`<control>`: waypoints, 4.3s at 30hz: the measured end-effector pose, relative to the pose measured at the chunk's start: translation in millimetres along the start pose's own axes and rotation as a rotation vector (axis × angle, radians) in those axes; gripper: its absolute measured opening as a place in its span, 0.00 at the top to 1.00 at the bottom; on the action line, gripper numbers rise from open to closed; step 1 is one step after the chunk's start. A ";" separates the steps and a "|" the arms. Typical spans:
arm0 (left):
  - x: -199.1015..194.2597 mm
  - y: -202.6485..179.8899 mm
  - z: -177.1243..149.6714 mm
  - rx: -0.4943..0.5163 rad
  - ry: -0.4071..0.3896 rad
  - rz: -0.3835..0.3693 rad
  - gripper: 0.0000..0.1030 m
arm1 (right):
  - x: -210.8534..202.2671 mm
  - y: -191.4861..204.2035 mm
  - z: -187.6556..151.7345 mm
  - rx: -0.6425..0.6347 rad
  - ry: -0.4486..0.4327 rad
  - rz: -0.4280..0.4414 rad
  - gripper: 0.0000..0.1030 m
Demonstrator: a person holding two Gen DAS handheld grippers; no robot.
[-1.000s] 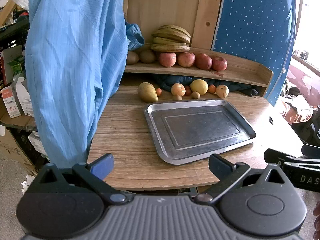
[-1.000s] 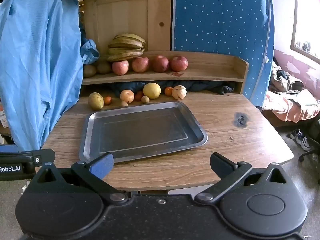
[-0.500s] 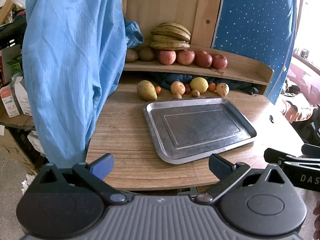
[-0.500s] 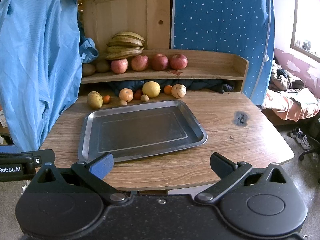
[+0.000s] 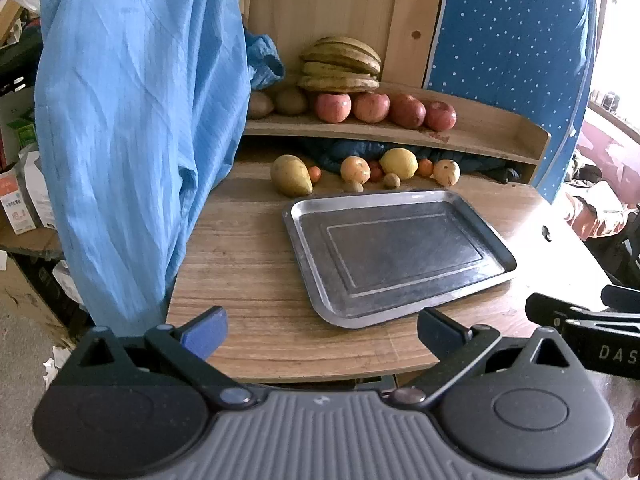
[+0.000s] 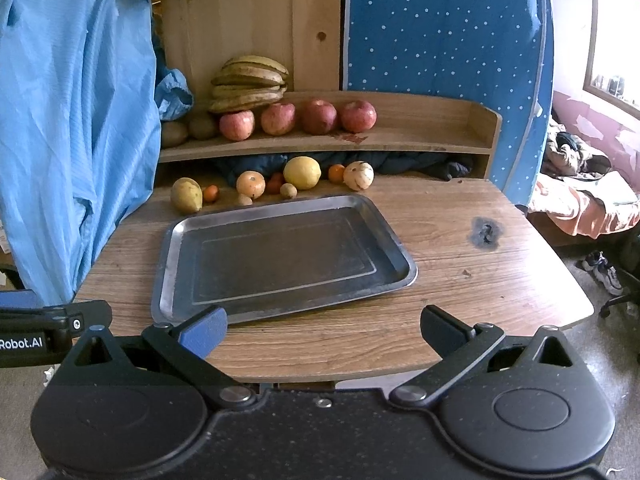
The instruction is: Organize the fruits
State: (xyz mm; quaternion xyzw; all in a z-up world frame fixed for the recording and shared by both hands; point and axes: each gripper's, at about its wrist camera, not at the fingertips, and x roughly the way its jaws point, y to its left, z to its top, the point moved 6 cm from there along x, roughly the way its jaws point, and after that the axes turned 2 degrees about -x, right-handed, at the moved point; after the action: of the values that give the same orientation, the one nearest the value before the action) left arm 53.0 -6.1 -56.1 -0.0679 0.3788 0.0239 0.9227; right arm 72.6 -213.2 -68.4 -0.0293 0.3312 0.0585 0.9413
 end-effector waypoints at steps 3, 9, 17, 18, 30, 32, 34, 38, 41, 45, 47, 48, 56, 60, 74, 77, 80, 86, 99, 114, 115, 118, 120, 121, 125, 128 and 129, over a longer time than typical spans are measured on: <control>0.5 -0.5 2.3 -0.001 0.004 0.004 0.00 | 1.2 0.3 -0.7 0.001 0.005 0.003 0.01; 3.1 -0.9 4.3 -0.004 0.010 0.008 0.00 | 5.7 0.3 2.2 -0.003 0.013 0.010 0.01; 7.7 -1.3 6.3 -0.014 0.026 0.017 0.00 | 11.8 -1.9 5.7 -0.008 0.038 0.021 0.01; 9.1 -1.8 6.3 -0.016 0.030 0.019 0.00 | 12.3 -2.1 5.7 -0.010 0.041 0.023 0.01; 30.5 -9.1 4.6 -0.053 0.119 0.093 0.00 | 34.3 -17.6 7.3 -0.031 0.109 0.022 0.01; 34.8 -10.6 4.8 -0.061 0.132 0.112 0.00 | 40.4 -21.3 8.9 -0.033 0.118 0.033 0.00; 40.0 -13.2 5.7 -0.076 0.149 0.128 0.00 | 47.4 -25.9 10.3 -0.037 0.125 0.045 0.01; 50.5 -19.0 8.0 -0.116 0.171 0.156 0.00 | 62.0 -35.2 15.6 -0.055 0.135 0.080 0.00; 56.8 -25.6 12.5 -0.131 0.171 0.181 0.00 | 74.3 -42.1 22.1 -0.068 0.143 0.108 0.01; 66.1 -35.5 20.1 -0.156 0.170 0.213 0.00 | 90.1 -51.0 32.4 -0.088 0.144 0.142 0.00; 70.9 -39.5 24.5 -0.170 0.174 0.232 0.00 | 98.0 -56.2 38.5 -0.097 0.139 0.156 0.01; 73.6 -41.1 27.2 -0.177 0.178 0.241 0.00 | 101.0 -58.7 41.1 -0.099 0.137 0.162 0.01; 81.8 -43.6 57.6 -0.156 0.167 0.312 0.00 | 123.7 -72.3 61.2 -0.094 0.133 0.220 0.00; 91.1 -37.7 76.1 -0.131 0.170 0.332 0.00 | 132.2 -70.1 70.3 -0.092 0.121 0.246 0.00; 170.8 8.0 142.4 -0.066 0.179 0.228 0.00 | 167.5 -10.4 116.0 -0.200 -0.001 0.325 0.00; 191.1 14.1 150.4 -0.048 0.201 0.192 0.00 | 182.1 4.2 115.0 -0.202 0.077 0.338 0.00; 210.5 18.4 155.9 -0.021 0.213 0.154 0.00 | 193.8 17.5 112.9 -0.212 0.107 0.321 0.00; 243.6 28.4 163.3 0.012 0.234 0.124 0.00 | 218.5 43.1 112.1 -0.258 0.127 0.260 0.01; 279.3 38.8 168.9 0.037 0.284 0.098 0.01 | 267.1 78.3 124.3 -0.238 0.189 0.294 0.15; 295.7 56.6 164.8 -0.068 0.343 0.054 0.16 | 307.0 99.5 128.9 -0.260 0.273 0.312 0.42; 294.0 59.1 164.2 -0.076 0.344 0.048 0.16 | 308.6 100.5 129.7 -0.259 0.277 0.313 0.42; 295.7 62.5 163.1 -0.098 0.354 0.031 0.17 | 314.5 103.3 131.9 -0.248 0.301 0.319 0.42; 296.7 64.7 162.6 -0.107 0.358 0.024 0.17 | 320.3 104.8 133.1 -0.230 0.337 0.316 0.44; 297.0 65.6 162.6 -0.109 0.358 0.022 0.17 | 322.4 105.5 133.5 -0.216 0.353 0.315 0.48; 296.6 68.7 162.1 -0.119 0.365 0.010 0.20 | 329.4 107.2 134.5 -0.182 0.402 0.294 0.60; 297.7 72.1 161.8 -0.128 0.370 -0.003 0.22 | 332.0 110.8 135.8 -0.174 0.413 0.290 0.66; 300.2 71.2 162.3 -0.129 0.367 -0.007 0.22 | 332.5 112.1 135.6 -0.174 0.415 0.292 0.67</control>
State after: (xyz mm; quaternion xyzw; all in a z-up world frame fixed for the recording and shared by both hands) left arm 372.9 85.5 -160.4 -0.1317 0.5380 0.0322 0.8320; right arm 399.4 -59.1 -173.1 -0.0736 0.5117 0.2147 0.8287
